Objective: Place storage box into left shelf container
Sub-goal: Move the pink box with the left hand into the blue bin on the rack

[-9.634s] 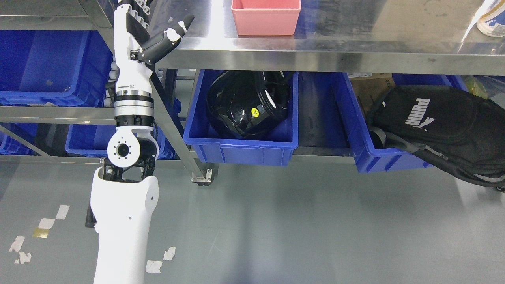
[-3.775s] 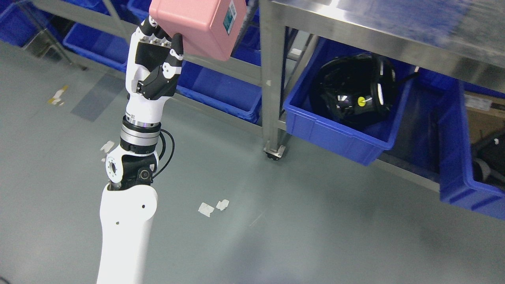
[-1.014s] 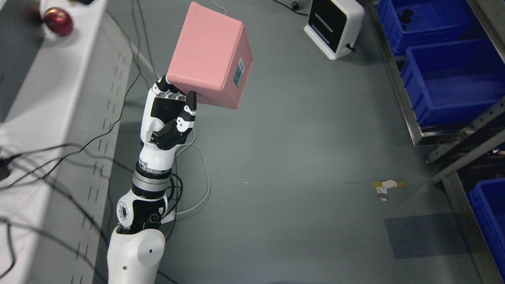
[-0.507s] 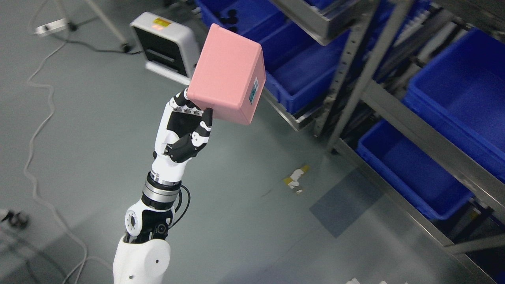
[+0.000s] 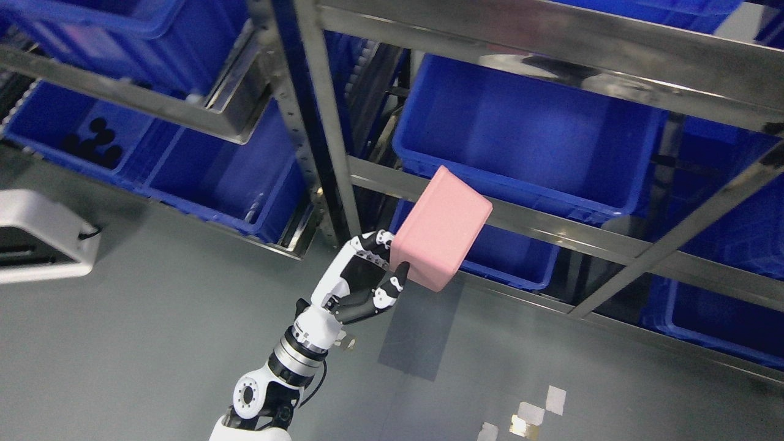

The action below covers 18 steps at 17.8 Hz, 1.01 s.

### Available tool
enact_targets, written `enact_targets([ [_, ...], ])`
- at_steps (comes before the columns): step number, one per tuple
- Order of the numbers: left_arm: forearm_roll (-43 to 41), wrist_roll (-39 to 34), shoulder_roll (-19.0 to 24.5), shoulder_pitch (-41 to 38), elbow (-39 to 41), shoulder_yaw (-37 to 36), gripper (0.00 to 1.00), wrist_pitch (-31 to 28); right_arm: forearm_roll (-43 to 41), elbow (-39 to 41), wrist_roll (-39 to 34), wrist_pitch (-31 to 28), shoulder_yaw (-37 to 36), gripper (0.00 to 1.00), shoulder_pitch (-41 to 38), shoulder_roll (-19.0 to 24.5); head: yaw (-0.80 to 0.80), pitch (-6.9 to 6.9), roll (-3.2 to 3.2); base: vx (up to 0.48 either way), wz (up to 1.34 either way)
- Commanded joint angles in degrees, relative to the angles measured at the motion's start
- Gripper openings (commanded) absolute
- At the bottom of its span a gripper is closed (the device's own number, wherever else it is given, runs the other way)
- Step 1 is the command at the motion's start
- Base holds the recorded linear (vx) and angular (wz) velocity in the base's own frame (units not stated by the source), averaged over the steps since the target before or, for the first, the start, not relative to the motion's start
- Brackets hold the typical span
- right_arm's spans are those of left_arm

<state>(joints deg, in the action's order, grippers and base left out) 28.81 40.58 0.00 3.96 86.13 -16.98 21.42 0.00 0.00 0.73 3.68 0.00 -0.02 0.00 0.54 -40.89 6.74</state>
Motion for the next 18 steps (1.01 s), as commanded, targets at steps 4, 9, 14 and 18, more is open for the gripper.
enact_targets([
  [4,-4.64,-0.85,1.00,11.84,-19.38,6.50,0.02,-2.77,-0.09,1.00,-0.03,0.01,-0.18,1.00,0.46,-1.00,0.00,0.00,0.00,0.201,-0.60],
  [9,-4.56,-2.17,1.00,23.88,-33.01,9.68,0.02,-3.66,-0.09,1.00,-0.03,0.01,-0.18,1.00,0.46,-1.00,0.00,0.00,0.00,0.130,-0.29],
  [14,-5.08,-2.70,1.00,36.71,-49.97,8.72,0.03,-9.46,-0.09,1.00,-0.03,0.01,-0.18,1.00,0.46,-1.00,0.00,0.02,0.00,0.057,-0.12],
  [18,-5.52,-5.93,1.00,42.18,-59.75,6.09,0.03,-11.13,-0.09,1.00,-0.03,0.01,-0.18,1.00,0.46,-1.00,0.00,0.02,0.00,0.008,-0.01],
])
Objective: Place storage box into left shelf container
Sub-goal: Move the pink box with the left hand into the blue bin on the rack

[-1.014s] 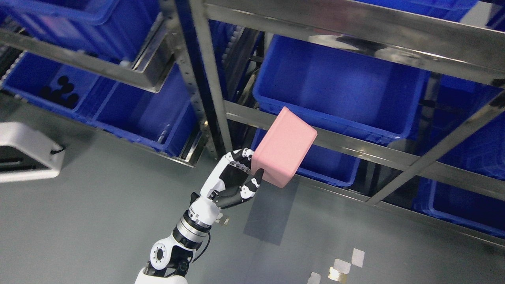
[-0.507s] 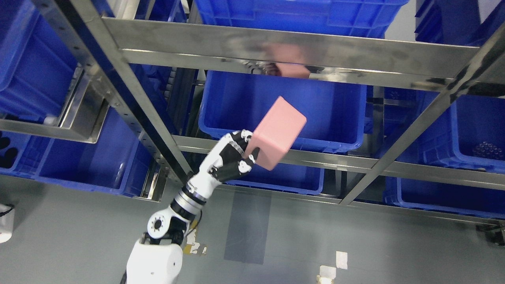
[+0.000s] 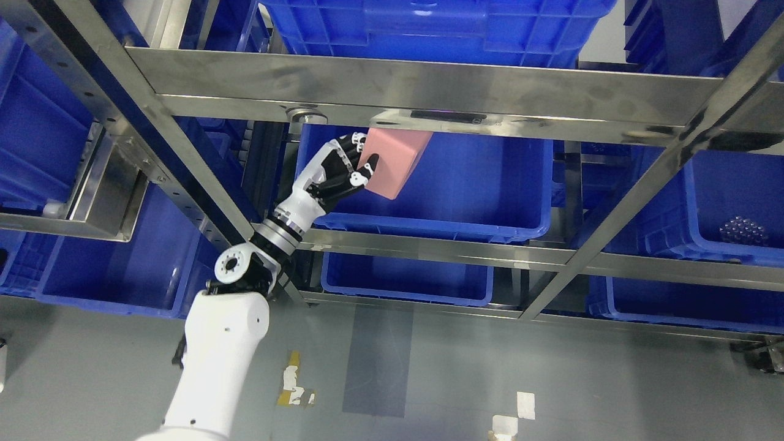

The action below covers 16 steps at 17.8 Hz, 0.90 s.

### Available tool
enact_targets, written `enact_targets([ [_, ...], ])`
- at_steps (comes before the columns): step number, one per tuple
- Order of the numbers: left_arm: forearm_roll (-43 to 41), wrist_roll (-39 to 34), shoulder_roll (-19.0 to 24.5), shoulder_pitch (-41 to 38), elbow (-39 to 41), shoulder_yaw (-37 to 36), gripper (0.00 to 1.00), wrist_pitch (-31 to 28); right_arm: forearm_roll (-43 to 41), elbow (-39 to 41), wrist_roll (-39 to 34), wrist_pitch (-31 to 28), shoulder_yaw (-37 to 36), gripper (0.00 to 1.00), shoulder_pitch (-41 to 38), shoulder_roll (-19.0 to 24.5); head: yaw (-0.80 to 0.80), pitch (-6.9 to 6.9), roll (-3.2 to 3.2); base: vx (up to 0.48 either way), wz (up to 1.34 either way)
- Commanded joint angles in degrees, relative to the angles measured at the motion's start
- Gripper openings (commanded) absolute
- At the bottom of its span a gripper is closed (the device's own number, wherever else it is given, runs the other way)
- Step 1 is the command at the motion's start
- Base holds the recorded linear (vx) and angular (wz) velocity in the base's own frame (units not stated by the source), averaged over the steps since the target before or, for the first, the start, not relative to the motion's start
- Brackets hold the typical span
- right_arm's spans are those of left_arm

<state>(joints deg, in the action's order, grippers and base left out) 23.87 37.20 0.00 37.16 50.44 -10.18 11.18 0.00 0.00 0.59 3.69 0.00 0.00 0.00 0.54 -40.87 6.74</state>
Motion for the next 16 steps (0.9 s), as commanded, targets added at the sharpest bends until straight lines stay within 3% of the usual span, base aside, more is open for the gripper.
enact_targets([
  [1,-0.76,-5.61,1.00,9.25,-24.16,-1.50,0.04,-0.89,-0.09,1.00,0.11,0.00,-0.17,1.00,0.44,-1.00,0.00,0.00,0.00,0.000,0.00],
  [5,-3.65,-12.31,1.00,9.25,-24.08,-2.82,0.13,0.07,-0.09,1.00,0.11,0.00,-0.17,1.00,0.44,-1.00,0.00,0.00,0.00,0.000,0.00],
  [6,-3.83,-13.37,1.00,9.25,-23.99,-3.43,0.22,0.68,-0.09,1.00,0.11,0.00,-0.17,1.00,0.44,-1.00,0.00,0.00,0.00,0.000,0.00],
  [9,-4.80,-14.17,1.00,9.43,-23.81,-5.89,0.66,1.22,-0.09,1.00,0.11,0.00,-0.17,1.00,0.44,-1.00,0.00,0.00,0.00,0.000,0.00],
  [13,-5.42,-13.73,1.00,9.43,-18.57,-11.25,0.99,2.00,-0.09,1.00,0.20,0.00,-0.17,1.00,0.44,-1.00,0.00,0.00,0.00,0.000,0.00],
  [16,-5.50,-13.55,1.00,7.42,-10.47,-11.96,1.00,7.36,-0.09,1.00,0.11,0.00,-0.17,1.00,0.44,-1.00,0.00,0.00,0.00,0.000,0.00],
])
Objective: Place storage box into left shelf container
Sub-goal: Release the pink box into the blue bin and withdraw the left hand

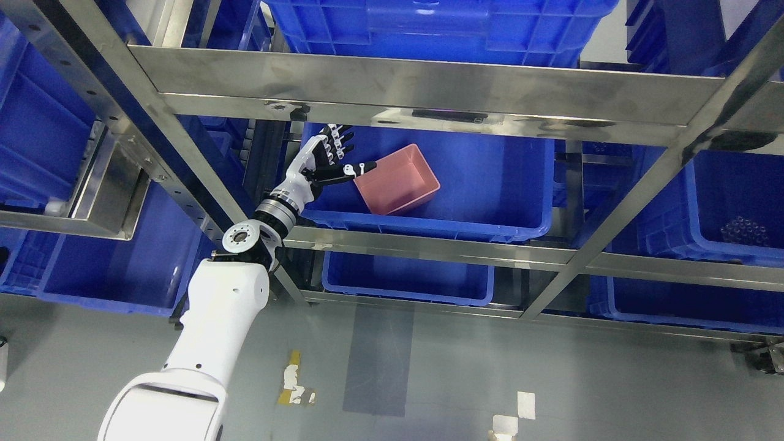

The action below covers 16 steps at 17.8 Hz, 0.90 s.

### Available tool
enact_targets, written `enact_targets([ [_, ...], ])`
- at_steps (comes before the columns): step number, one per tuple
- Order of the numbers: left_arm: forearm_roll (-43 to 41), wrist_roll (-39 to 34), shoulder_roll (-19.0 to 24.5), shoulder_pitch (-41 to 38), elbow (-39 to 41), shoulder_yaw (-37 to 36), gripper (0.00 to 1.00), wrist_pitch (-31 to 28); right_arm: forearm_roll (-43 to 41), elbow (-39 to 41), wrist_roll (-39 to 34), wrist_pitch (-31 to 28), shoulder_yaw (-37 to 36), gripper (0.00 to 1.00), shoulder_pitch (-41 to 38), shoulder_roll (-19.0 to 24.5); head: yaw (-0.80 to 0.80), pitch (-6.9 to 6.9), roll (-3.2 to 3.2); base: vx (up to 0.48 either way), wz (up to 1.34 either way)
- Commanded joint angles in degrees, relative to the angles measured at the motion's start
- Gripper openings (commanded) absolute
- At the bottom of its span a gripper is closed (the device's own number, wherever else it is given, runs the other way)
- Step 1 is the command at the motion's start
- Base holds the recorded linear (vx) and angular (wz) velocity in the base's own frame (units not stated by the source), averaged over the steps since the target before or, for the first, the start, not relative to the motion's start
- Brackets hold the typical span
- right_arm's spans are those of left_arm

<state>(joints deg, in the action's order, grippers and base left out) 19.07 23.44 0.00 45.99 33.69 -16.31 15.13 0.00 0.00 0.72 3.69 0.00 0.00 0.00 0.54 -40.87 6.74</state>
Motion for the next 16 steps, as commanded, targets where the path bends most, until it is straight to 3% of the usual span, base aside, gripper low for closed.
enact_targets([
  [1,-0.70,-0.49,1.00,-3.17,9.87,-5.84,1.00,3.94,-0.09,1.00,-0.02,0.00,-0.17,1.00,0.44,-1.00,0.00,0.00,0.00,0.000,0.00],
  [5,-0.78,-12.51,1.00,-17.64,32.17,-2.33,1.00,4.30,-0.09,1.00,0.07,0.00,-0.17,1.00,0.44,-1.00,0.00,0.00,0.00,0.000,0.00],
  [9,-3.86,-13.33,1.00,-34.00,54.42,1.53,1.00,4.38,-0.09,1.00,-0.02,0.00,-0.17,1.00,0.44,-1.00,0.00,0.00,0.00,0.000,0.00],
  [13,-3.86,-13.15,1.00,-37.29,60.25,10.05,1.00,7.45,-0.09,1.00,0.07,0.00,-0.17,1.00,0.44,-1.00,0.00,0.00,0.00,0.000,0.00],
  [16,-3.86,-14.90,1.00,-37.29,62.37,13.59,1.00,6.58,-0.09,1.00,0.07,0.00,-0.17,1.00,0.44,-1.00,0.00,0.00,0.00,0.000,0.00],
])
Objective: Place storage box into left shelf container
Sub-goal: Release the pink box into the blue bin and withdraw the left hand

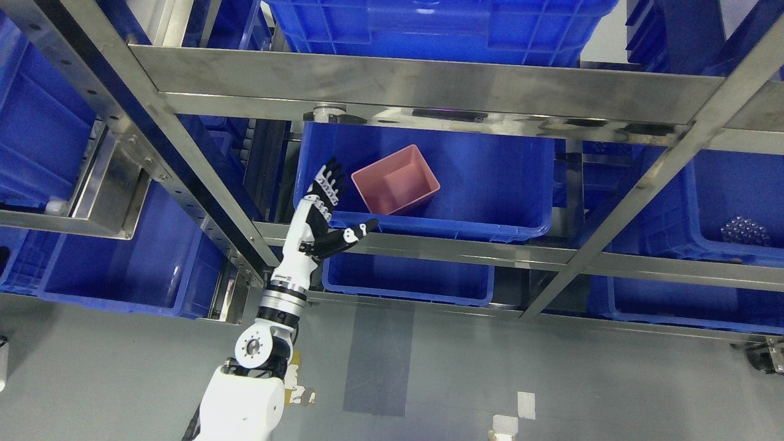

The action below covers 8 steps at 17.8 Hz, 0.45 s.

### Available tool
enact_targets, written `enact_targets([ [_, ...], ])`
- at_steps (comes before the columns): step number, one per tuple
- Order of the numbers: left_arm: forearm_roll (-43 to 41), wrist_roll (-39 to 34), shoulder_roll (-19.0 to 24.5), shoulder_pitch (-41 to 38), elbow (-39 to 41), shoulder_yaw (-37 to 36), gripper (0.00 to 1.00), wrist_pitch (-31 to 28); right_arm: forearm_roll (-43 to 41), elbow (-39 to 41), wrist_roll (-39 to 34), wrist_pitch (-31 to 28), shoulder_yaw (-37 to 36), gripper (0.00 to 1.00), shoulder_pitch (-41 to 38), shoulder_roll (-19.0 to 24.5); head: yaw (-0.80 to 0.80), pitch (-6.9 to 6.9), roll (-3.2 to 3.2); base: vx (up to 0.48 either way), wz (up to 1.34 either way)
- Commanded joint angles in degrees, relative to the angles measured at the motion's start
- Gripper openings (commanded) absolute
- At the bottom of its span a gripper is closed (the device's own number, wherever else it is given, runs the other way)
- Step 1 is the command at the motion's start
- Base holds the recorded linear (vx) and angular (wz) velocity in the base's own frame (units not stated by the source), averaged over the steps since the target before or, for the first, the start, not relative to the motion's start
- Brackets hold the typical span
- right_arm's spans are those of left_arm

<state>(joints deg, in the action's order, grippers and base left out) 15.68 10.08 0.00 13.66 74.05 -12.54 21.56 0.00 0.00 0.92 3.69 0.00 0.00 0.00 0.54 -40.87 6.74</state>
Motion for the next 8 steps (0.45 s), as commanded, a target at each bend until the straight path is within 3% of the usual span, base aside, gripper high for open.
enact_targets([
  [1,-0.47,-3.21,1.00,-4.96,22.02,9.81,1.00,-0.98,-0.09,1.00,-0.21,0.00,-0.18,1.00,0.44,-1.00,0.00,0.00,0.00,0.000,0.00],
  [8,-0.39,-4.72,1.00,-6.10,21.93,8.50,1.00,-5.30,-0.09,1.00,-0.13,0.00,-0.18,1.00,0.44,-1.00,0.00,0.00,0.00,0.000,0.00],
])
